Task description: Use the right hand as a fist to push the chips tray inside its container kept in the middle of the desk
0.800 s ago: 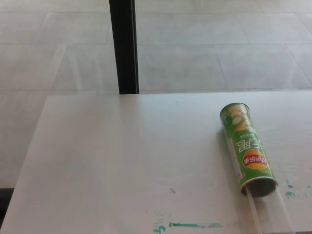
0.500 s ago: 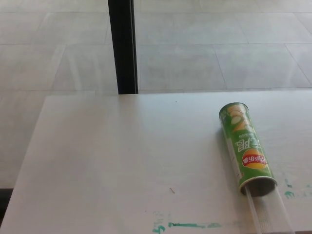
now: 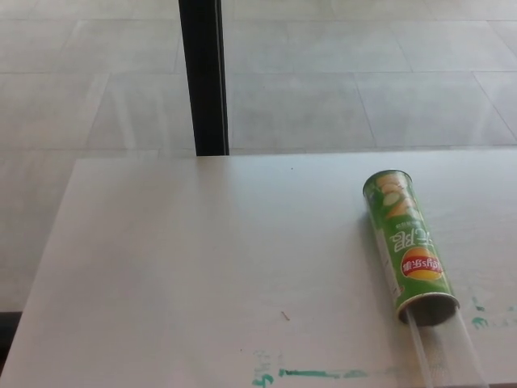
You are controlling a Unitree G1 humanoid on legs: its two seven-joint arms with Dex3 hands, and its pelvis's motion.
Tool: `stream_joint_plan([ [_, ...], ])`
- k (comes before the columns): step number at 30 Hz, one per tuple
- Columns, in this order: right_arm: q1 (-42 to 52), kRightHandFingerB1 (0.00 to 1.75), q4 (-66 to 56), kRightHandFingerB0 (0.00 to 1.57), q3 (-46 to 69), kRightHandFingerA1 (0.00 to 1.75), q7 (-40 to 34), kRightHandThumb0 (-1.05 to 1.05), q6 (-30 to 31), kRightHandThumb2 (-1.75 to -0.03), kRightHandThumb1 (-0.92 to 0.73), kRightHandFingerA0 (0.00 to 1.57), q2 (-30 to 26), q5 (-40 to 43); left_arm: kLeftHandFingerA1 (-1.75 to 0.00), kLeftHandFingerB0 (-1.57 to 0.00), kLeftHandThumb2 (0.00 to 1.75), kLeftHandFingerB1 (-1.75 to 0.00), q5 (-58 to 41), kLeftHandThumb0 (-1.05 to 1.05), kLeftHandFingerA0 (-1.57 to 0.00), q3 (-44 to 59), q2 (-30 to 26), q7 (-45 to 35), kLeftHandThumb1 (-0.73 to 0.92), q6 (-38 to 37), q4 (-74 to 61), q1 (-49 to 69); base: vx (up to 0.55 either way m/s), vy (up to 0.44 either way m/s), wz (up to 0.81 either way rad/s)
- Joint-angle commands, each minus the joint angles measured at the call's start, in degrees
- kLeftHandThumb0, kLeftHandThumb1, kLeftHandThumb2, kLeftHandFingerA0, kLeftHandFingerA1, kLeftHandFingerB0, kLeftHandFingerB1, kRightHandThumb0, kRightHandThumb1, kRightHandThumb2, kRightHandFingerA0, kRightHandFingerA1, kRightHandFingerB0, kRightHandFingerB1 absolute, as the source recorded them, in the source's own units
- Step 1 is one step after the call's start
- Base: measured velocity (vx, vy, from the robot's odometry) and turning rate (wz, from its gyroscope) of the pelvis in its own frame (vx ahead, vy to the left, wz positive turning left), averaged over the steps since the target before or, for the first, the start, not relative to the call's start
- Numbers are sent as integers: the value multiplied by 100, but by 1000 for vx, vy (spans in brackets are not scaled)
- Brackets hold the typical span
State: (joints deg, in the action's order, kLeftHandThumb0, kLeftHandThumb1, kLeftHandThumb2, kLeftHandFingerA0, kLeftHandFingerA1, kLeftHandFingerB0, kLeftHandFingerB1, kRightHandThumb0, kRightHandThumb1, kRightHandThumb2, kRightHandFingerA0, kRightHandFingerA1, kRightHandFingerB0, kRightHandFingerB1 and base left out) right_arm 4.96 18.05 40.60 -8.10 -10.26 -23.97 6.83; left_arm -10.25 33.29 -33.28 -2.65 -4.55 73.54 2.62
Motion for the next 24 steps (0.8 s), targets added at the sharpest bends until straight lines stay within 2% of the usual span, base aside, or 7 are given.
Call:
stream_joint_plan([
  [1,304,35,-1904,43,-210,47,429,-54,234,-63,-74,65,322,691,-69,-51,66,-51,-135,-66,-58,21,-12,51,87,-97,28,59,0,0,0],
  [11,841,40,-3926,45,-916,53,1143,-53,-53,-62,-71,66,692,1348,-74,-52,65,-52,-87,-66,-61,-20,-40,85,87,-104,21,141,0,0,0],
  [12,960,53,-4024,34,-1014,65,1301,-57,-125,-95,-60,56,674,1364,-72,-51,66,-52,-101,-66,-59,-7,-39,84,87,-99,32,140,0,0,0],
  [14,1182,41,-4263,41,-1161,53,1445,-56,-118,-63,-75,66,639,1331,-72,-52,66,-52,-89,-66,-62,-11,-39,94,87,-116,52,171,0,0,0],
  [15,1366,54,-4471,34,-1320,66,1579,-59,-166,-95,-60,59,647,1339,-72,-52,66,-51,-87,-67,-61,-12,-42,95,87,-113,63,176,0,0,0],
  [19,1801,53,-4861,36,-1583,66,1853,-62,5,-95,-59,60,577,1512,-72,-51,66,-51,-61,-68,-61,-40,-49,72,87,-145,85,202,0,0,0],
  [24,2508,39,-5095,43,-2078,54,2246,-47,-510,-63,-76,71,454,951,-73,-52,65,-50,-92,-67,-60,-22,-51,83,87,-108,82,200,0,0,0],
])
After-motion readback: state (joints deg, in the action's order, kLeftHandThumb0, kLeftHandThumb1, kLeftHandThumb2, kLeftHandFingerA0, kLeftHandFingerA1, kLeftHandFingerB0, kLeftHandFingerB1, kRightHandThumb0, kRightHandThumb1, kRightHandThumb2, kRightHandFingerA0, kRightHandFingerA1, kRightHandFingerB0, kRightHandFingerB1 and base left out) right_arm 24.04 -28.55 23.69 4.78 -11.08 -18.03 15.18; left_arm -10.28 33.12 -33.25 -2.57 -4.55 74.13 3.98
